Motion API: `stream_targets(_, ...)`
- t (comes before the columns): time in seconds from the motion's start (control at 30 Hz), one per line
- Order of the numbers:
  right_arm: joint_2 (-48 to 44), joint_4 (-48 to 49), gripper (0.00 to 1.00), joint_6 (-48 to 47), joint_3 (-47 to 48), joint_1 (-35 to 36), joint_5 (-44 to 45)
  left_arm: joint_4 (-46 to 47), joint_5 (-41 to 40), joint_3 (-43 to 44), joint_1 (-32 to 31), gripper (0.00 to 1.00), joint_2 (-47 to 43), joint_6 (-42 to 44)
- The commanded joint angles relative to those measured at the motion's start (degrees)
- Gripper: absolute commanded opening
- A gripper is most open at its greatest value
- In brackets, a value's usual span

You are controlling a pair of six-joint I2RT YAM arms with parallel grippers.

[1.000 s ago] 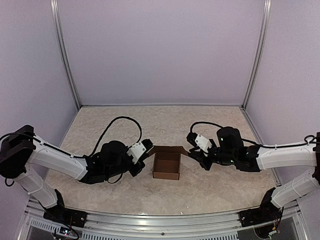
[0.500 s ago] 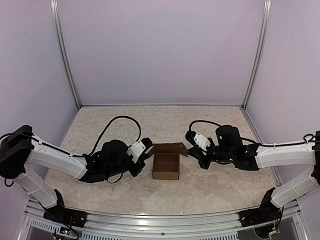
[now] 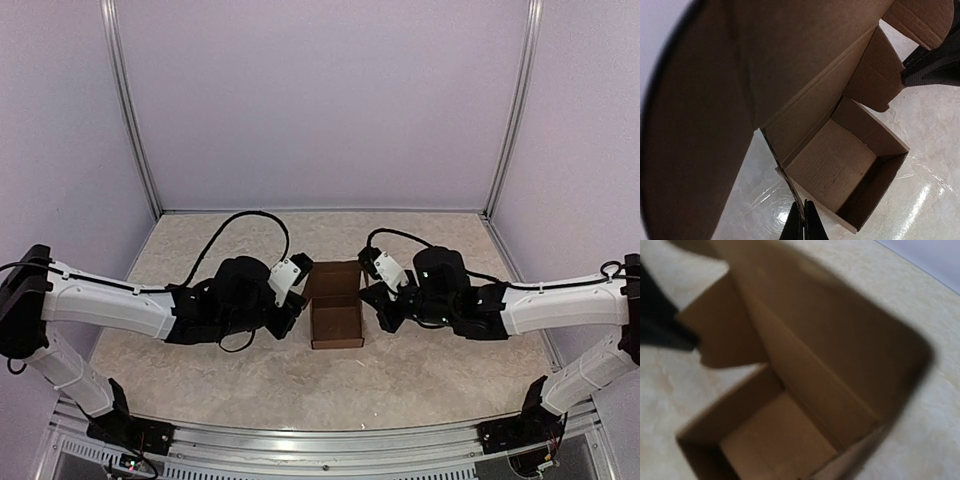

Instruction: Fold the paper box

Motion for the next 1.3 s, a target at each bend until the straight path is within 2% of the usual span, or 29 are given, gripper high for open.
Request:
stream_targets(0.0, 2.17, -1.21, 0.00, 7.39, 2.34, 2.37, 4.53, -2.85, 2.41, 3.22, -1.34, 0.00, 0.76, -4.31)
stream_targets(0.53, 4.59, -0.47, 0.00, 9.26, 0.09, 5.51, 11.30, -6.18, 1.14, 9.67, -1.49, 0.00, 7.08, -10.99)
stream_targets(1.27, 2.81, -0.70, 0.00, 11.50, -4.26, 7.45, 13.71, -8.30, 0.46, 12.81, -4.80, 0.00, 11.23, -14.65)
